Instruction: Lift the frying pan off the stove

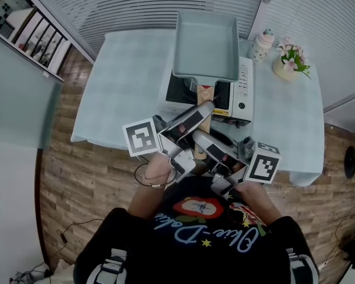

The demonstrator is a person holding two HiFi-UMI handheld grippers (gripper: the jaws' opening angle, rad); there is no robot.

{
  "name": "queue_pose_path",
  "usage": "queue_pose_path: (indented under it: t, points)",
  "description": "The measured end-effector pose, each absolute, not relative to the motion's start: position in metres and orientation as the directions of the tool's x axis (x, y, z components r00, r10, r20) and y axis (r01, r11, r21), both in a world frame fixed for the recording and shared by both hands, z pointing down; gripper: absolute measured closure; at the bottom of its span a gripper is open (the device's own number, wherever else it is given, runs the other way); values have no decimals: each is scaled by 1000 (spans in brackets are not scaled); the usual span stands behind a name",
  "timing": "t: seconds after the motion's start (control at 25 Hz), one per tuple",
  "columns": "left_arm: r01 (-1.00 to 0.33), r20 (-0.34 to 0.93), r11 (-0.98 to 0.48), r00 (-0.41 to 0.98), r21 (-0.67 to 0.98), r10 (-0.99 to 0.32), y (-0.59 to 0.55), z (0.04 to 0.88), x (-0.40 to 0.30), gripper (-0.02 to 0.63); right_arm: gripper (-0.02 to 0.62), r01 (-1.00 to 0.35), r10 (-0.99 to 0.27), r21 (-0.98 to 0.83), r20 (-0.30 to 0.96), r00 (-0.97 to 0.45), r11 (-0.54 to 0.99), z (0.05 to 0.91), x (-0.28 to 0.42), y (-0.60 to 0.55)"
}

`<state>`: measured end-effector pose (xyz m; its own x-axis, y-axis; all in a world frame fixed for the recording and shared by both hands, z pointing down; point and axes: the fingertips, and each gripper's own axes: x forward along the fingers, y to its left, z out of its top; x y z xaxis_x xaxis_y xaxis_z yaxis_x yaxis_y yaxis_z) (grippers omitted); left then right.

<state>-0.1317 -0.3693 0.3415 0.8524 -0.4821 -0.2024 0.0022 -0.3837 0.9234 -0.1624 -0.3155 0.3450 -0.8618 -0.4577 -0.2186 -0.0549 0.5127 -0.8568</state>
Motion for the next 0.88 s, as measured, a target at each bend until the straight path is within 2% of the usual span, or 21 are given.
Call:
queue_pose_path:
  t: [0.88]
  points:
    - [1,-195,-373,854,928,-482,-369,347,-131,446,442,-54,-463,-864,-214,-860,501,350,-163,-315]
